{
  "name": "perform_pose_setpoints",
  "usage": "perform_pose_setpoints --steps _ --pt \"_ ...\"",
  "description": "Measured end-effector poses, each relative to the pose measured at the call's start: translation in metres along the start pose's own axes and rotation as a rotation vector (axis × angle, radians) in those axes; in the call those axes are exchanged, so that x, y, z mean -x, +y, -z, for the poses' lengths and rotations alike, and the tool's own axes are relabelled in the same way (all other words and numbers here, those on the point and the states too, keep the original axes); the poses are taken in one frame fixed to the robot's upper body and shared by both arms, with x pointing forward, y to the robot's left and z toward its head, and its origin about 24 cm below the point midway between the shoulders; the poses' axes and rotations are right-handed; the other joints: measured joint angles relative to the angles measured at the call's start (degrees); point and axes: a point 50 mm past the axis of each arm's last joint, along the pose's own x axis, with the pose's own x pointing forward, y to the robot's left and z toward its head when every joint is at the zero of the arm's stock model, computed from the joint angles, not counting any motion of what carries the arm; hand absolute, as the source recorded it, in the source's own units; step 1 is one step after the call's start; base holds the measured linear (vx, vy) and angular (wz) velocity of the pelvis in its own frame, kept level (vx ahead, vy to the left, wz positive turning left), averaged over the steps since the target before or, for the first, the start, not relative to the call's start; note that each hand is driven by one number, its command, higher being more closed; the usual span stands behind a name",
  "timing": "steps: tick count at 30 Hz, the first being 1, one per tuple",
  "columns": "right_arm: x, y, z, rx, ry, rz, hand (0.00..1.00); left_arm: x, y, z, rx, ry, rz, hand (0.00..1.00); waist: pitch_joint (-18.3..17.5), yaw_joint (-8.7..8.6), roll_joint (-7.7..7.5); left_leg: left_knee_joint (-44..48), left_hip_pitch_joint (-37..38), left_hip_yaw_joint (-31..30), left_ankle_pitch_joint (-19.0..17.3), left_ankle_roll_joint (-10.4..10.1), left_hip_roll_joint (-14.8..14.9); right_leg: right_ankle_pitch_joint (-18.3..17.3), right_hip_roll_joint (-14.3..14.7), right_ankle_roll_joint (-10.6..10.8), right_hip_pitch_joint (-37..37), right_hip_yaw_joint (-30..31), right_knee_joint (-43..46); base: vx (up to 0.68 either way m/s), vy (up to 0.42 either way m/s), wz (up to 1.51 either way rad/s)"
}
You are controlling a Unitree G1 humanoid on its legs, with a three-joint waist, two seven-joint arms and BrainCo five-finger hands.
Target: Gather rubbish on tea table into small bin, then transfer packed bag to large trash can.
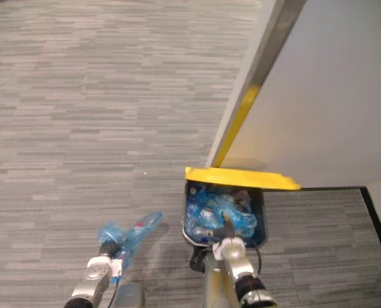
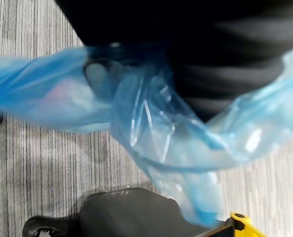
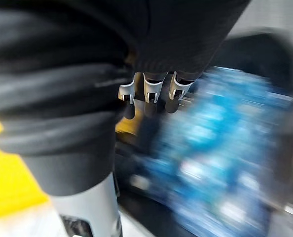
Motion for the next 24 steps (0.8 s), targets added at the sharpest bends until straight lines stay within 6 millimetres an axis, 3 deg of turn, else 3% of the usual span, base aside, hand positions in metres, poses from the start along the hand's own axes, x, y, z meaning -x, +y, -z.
perform_pose_setpoints --steps 4,7,12,18,24 --pt "-0.017 -0.035 -0.039 0.065 -0.107 0.074 0.00 -0.001 -0.005 -0.023 0.030 -0.105 0.029 1.00 1.57 0.37 -0.12 0.09 -0.90 -0.01 0.28 -0.15 0.69 2.11 1.30 -0.10 -0.02 0.26 -2.27 -0.03 -0.045 -0.05" --pt "-0.027 -0.076 -0.077 0.124 -0.190 0.170 0.00 0.000 -0.013 -0.048 0.044 -0.218 0.076 1.00 3.37 0.26 -0.10 1.05 -1.93 0.00 0.66 -0.87 1.42 2.84 2.04 -0.14 -0.04 -0.05 -3.42 0.00 -0.008 -0.01" --pt "-0.030 -0.113 -0.115 0.148 -0.261 0.269 0.00 0.006 -0.025 -0.076 0.067 -0.339 0.149 1.00 4.16 -0.65 -0.41 2.98 -3.28 0.78 0.93 -1.49 1.59 3.77 2.02 -1.62 -0.04 -0.19 -3.67 0.02 0.014 0.03" --pt "-0.031 -0.125 -0.126 0.095 -0.260 0.293 0.00 0.023 -0.052 -0.113 0.106 -0.511 0.309 1.00 5.69 -0.99 -0.47 6.11 -4.37 1.98 -0.10 -2.91 1.53 4.71 1.60 -2.48 0.11 0.14 -3.31 0.02 0.057 0.00" --pt "-0.030 -0.136 -0.134 0.119 -0.269 0.313 0.00 0.050 -0.082 -0.149 0.141 -0.672 0.513 1.00 6.73 -1.24 -0.13 8.65 -5.16 2.51 -1.83 -2.37 0.98 5.62 1.21 -2.47 0.10 0.98 -3.31 -0.02 0.051 -0.04"
